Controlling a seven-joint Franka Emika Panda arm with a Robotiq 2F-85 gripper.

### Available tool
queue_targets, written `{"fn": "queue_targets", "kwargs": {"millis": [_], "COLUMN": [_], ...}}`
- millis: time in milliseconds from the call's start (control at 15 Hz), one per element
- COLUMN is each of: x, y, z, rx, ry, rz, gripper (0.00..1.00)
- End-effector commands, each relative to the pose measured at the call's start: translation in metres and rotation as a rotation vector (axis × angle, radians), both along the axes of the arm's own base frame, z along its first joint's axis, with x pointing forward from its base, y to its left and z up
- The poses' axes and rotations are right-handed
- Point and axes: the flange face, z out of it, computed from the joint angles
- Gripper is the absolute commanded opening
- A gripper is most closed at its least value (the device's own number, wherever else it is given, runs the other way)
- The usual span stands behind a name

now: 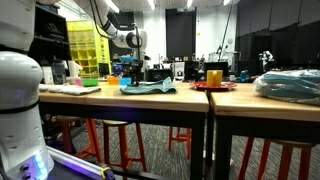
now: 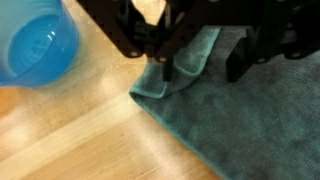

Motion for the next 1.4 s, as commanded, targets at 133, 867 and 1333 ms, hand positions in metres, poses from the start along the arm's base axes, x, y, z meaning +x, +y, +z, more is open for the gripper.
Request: {"fn": "queue_targets", "kwargs": {"millis": [133,867,1333], "x": [-0.003,-0.005,-0.001], "y": [0.004,0.015,0.028], "z": [0.005,0.004,0.005], "rx": [0.033,0.058,0.054], "ry": [0.005,0.013,0.008], "rz": [0.025,0.054,0.079], "gripper": [0.43,0.2,0.0]}}
